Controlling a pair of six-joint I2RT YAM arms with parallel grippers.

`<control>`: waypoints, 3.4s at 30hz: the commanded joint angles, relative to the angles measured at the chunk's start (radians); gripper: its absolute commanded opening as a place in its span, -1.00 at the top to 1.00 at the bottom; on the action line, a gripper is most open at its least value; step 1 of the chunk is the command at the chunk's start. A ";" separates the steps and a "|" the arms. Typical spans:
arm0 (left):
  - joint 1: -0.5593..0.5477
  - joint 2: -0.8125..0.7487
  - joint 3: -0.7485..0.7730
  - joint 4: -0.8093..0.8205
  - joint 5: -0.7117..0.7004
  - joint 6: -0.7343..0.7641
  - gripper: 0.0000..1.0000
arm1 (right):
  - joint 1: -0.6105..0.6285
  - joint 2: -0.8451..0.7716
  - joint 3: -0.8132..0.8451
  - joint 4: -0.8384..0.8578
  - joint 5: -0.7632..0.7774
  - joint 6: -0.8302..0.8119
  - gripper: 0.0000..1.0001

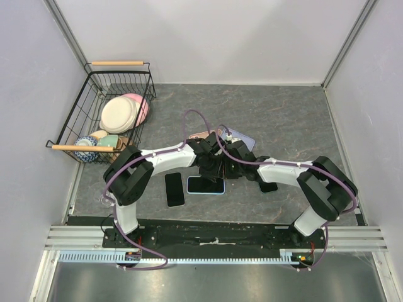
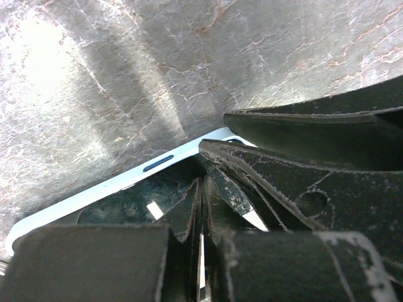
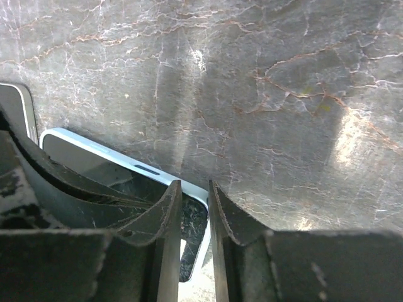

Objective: Put the phone into the phone case

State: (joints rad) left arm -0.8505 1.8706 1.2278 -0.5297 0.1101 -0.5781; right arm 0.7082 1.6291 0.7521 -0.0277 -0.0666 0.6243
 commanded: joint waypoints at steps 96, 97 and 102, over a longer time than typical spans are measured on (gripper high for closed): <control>0.120 -0.226 -0.340 0.491 0.327 -0.031 0.37 | -0.194 -0.279 -0.151 -0.149 -0.139 -0.052 0.59; 0.113 -0.211 -0.334 0.499 0.323 -0.032 0.37 | -0.206 -0.282 -0.157 -0.149 -0.136 -0.054 0.59; 0.110 -0.203 -0.317 0.522 0.318 -0.042 0.34 | -0.217 -0.288 -0.172 -0.150 -0.110 -0.064 0.52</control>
State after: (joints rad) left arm -0.7094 1.6630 0.8467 -0.1452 0.2977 -0.5640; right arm 0.4931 1.3556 0.5865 -0.2573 -0.2264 0.5770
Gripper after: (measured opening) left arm 0.326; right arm 0.230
